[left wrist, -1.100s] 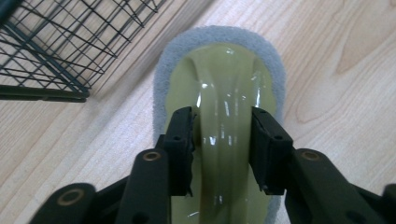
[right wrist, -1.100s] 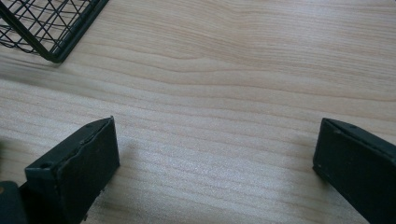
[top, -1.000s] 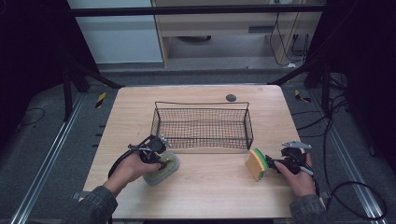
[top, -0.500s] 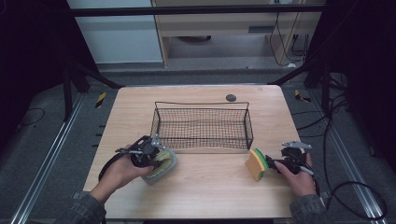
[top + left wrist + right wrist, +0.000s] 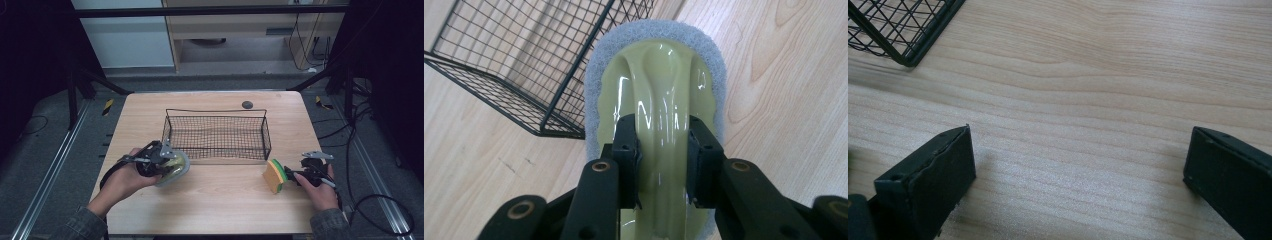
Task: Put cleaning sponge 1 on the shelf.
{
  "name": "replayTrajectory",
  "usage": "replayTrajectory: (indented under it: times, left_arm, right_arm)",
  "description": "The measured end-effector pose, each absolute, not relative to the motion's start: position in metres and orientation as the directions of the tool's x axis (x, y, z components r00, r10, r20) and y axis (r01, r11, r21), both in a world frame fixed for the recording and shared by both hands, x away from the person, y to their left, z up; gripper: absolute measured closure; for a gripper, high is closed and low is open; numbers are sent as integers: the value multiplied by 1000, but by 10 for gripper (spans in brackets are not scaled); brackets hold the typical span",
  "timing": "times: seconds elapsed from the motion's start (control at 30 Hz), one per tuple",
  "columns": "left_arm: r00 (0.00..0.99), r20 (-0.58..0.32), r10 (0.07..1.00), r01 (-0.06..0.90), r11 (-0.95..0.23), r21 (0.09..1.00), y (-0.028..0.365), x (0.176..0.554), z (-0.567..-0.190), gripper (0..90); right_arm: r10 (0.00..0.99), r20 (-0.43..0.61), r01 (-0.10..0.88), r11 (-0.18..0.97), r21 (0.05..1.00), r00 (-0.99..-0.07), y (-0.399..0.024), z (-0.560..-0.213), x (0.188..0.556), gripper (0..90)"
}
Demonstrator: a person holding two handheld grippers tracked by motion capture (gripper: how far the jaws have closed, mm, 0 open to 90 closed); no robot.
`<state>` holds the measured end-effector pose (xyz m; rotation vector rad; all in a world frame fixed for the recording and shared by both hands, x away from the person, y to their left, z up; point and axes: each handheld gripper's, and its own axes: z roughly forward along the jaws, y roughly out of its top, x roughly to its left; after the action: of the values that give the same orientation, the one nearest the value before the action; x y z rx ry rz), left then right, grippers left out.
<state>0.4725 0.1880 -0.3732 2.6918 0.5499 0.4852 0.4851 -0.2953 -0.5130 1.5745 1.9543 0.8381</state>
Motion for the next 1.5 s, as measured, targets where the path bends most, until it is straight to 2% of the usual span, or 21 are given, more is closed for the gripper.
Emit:
replayTrajectory:
  times: [0.7, 1.1, 1.5]
  left_arm:
    - [875, 332, 354, 225, -902, 368, 183, 483, -348, 705]
    - [852, 376, 366, 193, -885, 424, 182, 484, -334, 706]
    - [833, 417, 363, 181, -892, 415, 192, 495, -319, 706]
  right_arm:
    - [977, 4, 676, 145, 722, -214, -295, -513, 486, 4]
    - [979, 3, 677, 139, 722, -204, -293, -513, 487, 5]
    - [980, 5, 678, 136, 722, -201, -292, -513, 487, 4]
